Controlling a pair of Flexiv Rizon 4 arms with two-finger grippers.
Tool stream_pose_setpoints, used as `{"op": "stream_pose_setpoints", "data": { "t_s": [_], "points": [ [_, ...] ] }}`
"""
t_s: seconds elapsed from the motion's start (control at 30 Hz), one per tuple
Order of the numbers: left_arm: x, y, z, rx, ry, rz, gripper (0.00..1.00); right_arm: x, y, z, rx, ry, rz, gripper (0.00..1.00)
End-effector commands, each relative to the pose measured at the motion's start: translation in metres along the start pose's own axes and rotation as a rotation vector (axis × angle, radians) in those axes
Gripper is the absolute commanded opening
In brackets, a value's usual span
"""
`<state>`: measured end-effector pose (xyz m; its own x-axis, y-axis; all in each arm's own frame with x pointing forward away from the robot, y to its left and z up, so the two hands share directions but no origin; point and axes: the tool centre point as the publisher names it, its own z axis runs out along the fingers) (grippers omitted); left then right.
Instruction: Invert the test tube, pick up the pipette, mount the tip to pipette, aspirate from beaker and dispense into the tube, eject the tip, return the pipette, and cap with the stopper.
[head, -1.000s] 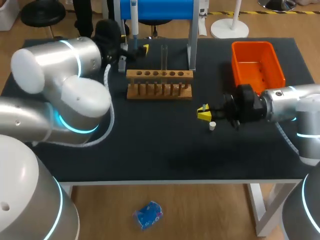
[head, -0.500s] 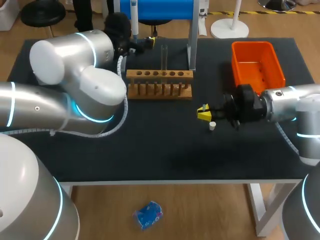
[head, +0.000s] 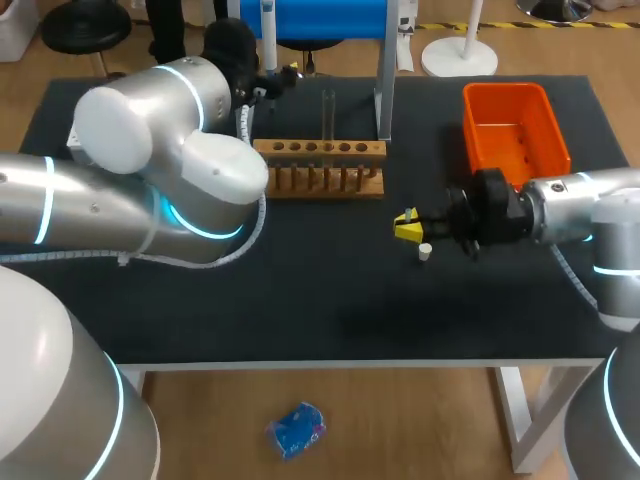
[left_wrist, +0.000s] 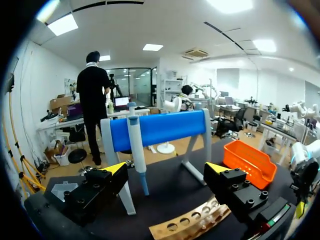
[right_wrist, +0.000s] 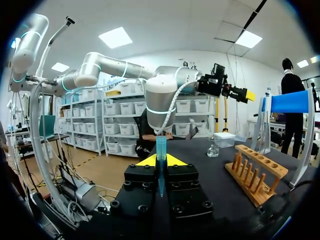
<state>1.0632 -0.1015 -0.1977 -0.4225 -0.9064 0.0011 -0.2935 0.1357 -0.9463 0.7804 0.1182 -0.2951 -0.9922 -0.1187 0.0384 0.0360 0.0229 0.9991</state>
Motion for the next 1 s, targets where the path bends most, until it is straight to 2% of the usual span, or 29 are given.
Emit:
{"op": "stream_pose_setpoints", "data": {
  "t_s": [0.03, 0.3, 0.53, 0.8, 1.0],
  "points": [
    [-0.001, 0.004, 0.025, 0.026, -0.041, -0.016, 1.0, 0.0, 0.0, -0.001, 0.0, 0.0, 0.0, 0.0],
    [-0.017, -0.001, 0.047, 0.04, -0.087, -0.017, 1.0, 0.0, 0.0, -0.001, 0.0, 0.0, 0.0, 0.0],
    [-0.022, -0.008, 0.071, 0.049, -0.108, -0.014, 1.0, 0.0, 0.0, -0.001, 0.0, 0.0, 0.0, 0.0],
    [-0.029, -0.009, 0.088, 0.05, -0.157, -0.007, 1.0, 0.0, 0.0, -0.001, 0.0, 0.0, 0.0, 0.0],
    [-0.036, -0.01, 0.1, 0.047, -0.166, -0.021, 1.0, 0.0, 0.0, -0.001, 0.0, 0.0, 0.0, 0.0]
  ]
}}
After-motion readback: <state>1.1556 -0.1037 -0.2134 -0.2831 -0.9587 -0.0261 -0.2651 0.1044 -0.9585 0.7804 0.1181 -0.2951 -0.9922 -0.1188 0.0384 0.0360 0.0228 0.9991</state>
